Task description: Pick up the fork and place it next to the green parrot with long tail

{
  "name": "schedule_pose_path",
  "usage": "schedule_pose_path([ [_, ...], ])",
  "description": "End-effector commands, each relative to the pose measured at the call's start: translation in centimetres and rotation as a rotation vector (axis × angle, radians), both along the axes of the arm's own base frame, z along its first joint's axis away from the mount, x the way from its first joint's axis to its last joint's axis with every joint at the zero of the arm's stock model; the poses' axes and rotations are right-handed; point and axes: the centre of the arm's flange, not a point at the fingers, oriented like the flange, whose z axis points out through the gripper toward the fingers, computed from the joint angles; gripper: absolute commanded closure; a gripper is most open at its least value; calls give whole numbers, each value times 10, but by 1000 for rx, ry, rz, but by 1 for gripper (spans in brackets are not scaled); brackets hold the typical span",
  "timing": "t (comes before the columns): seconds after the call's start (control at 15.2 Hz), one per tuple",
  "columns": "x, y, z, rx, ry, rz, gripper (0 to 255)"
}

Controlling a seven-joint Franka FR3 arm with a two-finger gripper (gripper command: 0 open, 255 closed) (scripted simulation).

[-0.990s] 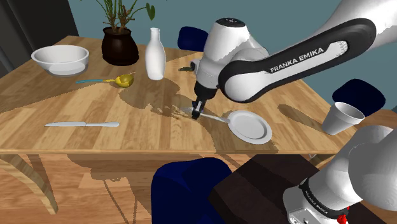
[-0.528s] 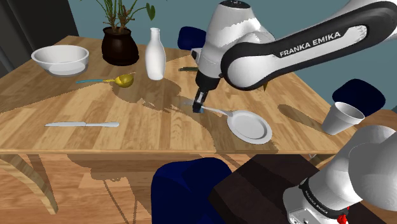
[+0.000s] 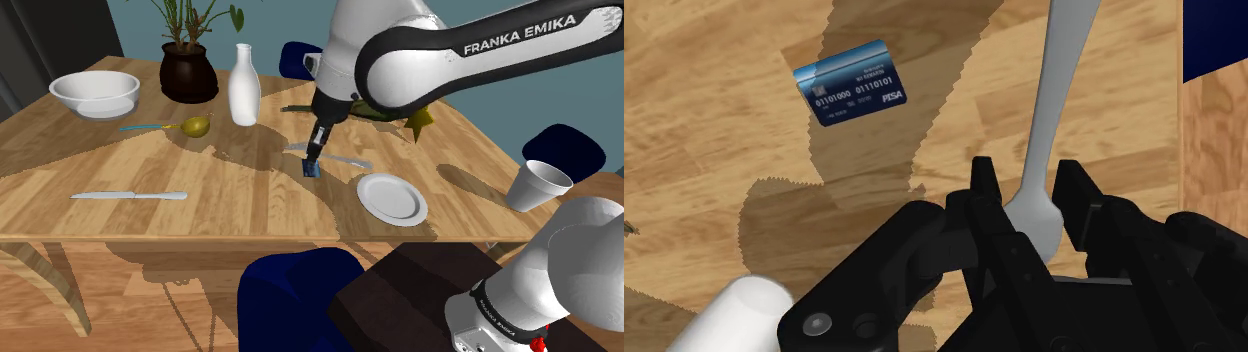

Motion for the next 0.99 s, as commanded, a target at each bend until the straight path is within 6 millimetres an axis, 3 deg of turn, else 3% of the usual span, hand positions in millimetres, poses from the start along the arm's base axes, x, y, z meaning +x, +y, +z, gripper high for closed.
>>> schedule_pose_path([
  [0.0,0,0,11,0,0,0,255],
  [0.26,0,0,31,0,0,0,255],
  [0.92,-12,-132,32,0,0,0,255],
])
